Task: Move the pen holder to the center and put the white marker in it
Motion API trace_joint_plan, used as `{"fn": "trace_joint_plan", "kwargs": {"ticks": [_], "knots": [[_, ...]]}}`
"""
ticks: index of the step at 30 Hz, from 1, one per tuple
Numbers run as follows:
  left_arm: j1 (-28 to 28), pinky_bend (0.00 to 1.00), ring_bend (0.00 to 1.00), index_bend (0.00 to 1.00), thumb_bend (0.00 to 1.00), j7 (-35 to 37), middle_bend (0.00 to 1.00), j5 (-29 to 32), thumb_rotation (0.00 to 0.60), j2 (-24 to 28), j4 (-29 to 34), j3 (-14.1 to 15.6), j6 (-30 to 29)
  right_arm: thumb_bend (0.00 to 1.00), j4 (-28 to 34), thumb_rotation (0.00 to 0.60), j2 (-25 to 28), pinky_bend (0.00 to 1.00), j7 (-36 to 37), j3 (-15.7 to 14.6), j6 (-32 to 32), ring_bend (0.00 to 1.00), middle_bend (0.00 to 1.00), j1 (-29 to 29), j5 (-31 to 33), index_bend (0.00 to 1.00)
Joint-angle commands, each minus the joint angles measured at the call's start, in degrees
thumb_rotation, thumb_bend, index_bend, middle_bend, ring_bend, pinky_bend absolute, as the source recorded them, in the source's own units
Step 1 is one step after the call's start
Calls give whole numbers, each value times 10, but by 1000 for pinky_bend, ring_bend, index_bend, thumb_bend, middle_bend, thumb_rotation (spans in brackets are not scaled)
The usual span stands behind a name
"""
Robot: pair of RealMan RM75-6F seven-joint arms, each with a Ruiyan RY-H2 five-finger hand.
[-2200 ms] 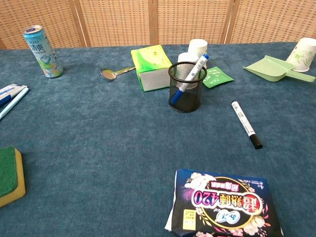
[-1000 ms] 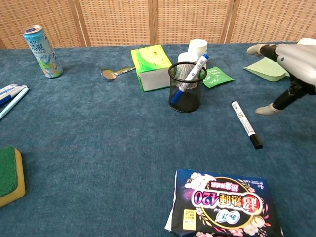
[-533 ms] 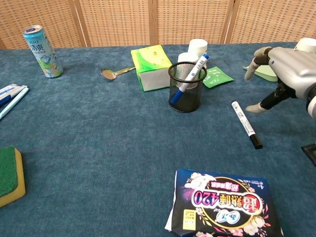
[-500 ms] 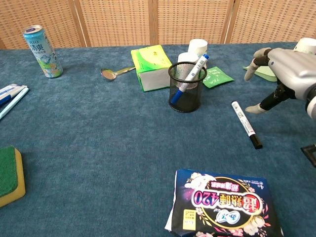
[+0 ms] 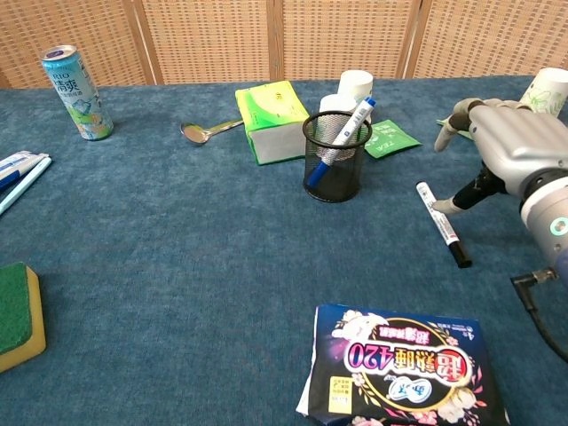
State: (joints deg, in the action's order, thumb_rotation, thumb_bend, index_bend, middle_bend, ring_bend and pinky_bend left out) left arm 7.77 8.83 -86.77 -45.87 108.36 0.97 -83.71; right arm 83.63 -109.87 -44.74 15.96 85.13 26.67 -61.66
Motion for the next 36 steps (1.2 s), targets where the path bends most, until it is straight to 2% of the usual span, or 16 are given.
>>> {"fn": "trace_joint_plan", "kwargs": {"ticks": [1,18,36], "knots": [[-1,71,0,198,71,1,0,0,600,0,-1,-1,1,0,-29,600,-20,0,-2,0,5,0,0,4,-2,316],[-4,81,0,198,71,2,0,-10,600,-2,-3,-6,5,0,-122,600,-71,0,3,-12,11,0,0,-2,-13,302],[-5,83,0,199,71,0,0,-21,600,-3,-3,-7,12,0,-137,600,-42,0,-6,-14,0,0,0,-29,-4,272]]}}
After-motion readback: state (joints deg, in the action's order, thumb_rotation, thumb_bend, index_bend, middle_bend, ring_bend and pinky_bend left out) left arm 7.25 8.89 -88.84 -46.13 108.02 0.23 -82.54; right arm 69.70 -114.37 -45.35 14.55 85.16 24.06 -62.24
